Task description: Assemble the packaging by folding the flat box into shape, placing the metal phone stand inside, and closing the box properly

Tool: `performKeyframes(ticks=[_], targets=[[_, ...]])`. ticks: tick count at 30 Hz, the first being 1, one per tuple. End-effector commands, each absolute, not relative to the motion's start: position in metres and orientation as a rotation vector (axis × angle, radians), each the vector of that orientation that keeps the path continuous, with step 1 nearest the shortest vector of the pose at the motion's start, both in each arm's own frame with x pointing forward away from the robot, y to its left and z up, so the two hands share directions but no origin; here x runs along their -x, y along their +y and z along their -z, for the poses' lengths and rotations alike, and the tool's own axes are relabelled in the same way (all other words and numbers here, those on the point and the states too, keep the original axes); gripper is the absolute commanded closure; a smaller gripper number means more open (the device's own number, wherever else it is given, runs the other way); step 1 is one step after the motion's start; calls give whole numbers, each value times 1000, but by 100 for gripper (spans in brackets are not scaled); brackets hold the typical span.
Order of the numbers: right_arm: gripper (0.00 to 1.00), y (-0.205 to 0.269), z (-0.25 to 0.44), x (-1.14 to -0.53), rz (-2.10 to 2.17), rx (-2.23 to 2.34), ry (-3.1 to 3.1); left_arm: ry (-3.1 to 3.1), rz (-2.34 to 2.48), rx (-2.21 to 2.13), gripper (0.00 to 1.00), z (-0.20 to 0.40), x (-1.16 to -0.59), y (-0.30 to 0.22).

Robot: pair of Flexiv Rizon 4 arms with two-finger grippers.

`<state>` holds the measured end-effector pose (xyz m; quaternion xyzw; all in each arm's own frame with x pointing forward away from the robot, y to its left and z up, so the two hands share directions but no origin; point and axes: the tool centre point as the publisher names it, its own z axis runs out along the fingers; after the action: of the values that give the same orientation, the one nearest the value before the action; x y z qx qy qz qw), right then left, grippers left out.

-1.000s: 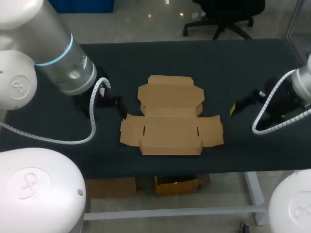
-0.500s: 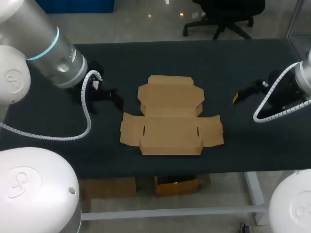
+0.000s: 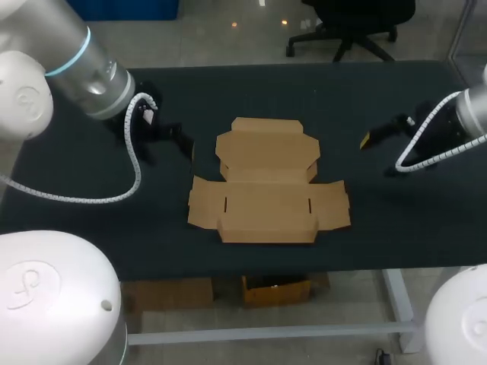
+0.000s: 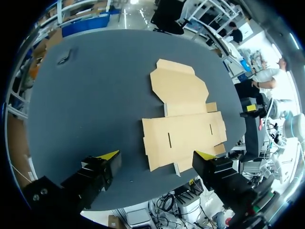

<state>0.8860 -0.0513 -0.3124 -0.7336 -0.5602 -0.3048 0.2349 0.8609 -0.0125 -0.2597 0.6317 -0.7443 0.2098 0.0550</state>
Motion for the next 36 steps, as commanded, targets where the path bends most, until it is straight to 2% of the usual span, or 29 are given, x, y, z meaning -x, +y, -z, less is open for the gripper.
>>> performKeyframes(ticks=[1, 12, 28, 36], targets=[[0, -48, 325, -905, 818, 1953, -1522, -2258, -622, -1900, 0, 263, -875, -14], [0, -36, 332, -928, 863, 1920, -1481, -2248, -636, -1883, 0, 262, -899, -14], [0, -36, 332, -928, 863, 1920, -1481, -2248, -636, -1883, 0, 262, -899, -14], [0, -22, 345, -959, 830, 1904, -1520, -2238, -659, -1865, 0, 263, -925, -23]])
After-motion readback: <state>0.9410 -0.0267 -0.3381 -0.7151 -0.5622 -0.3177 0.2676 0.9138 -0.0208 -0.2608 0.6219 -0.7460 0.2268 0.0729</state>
